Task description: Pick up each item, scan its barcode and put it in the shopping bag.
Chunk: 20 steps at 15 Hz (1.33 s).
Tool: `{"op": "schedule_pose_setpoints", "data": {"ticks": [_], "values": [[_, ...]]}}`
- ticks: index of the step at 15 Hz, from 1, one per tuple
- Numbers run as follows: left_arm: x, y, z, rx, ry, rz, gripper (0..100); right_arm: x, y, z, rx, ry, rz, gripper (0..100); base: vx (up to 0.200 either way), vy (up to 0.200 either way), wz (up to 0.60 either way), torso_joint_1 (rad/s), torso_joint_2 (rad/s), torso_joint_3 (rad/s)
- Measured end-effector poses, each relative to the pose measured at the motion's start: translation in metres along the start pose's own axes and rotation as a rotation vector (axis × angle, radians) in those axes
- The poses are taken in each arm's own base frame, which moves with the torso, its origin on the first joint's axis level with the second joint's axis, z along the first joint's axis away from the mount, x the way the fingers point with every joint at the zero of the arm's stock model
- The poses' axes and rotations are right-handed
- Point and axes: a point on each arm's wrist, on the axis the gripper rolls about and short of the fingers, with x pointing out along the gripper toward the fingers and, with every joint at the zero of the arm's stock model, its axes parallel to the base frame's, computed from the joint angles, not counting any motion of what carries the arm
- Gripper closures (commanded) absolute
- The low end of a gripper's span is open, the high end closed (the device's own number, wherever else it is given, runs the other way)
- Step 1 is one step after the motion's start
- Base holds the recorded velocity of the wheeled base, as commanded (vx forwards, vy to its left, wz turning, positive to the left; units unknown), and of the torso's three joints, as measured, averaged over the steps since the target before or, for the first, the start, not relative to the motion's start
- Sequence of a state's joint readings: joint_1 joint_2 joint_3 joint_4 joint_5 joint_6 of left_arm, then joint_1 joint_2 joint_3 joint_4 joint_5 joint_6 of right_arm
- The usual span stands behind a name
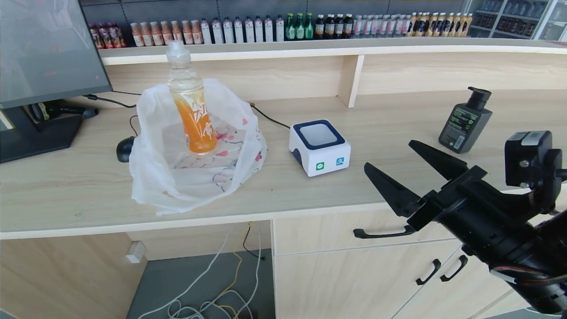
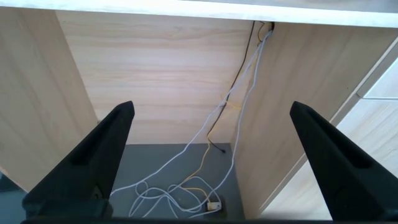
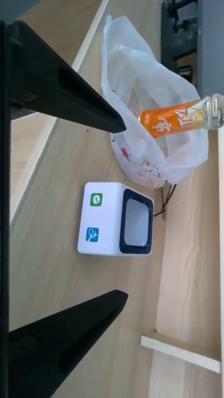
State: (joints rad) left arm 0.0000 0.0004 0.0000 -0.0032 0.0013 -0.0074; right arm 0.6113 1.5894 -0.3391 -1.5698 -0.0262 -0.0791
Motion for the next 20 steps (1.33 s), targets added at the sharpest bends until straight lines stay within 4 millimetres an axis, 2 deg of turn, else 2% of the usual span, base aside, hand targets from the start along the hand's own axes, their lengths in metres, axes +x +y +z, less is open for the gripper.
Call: {"op": "schedule_pose_setpoints", "data": {"ticks": [13,20], "values": [[0.0000,0.0000,0.0000,0.000,0.000,0.000,0,-0.0002,0.0006,-0.0036,-0.003,0.015,0.003,0,0.000,-0.200,0.00,0.003,0.00,0.002],[0.0000,0.0000,0.0000,0.011,0.000,0.000,0,-0.0004,-0.0001,-0.0060,-0.004,0.026,-0.001,0,0.000,0.000,0.00,0.000,0.00,0.000]]}}
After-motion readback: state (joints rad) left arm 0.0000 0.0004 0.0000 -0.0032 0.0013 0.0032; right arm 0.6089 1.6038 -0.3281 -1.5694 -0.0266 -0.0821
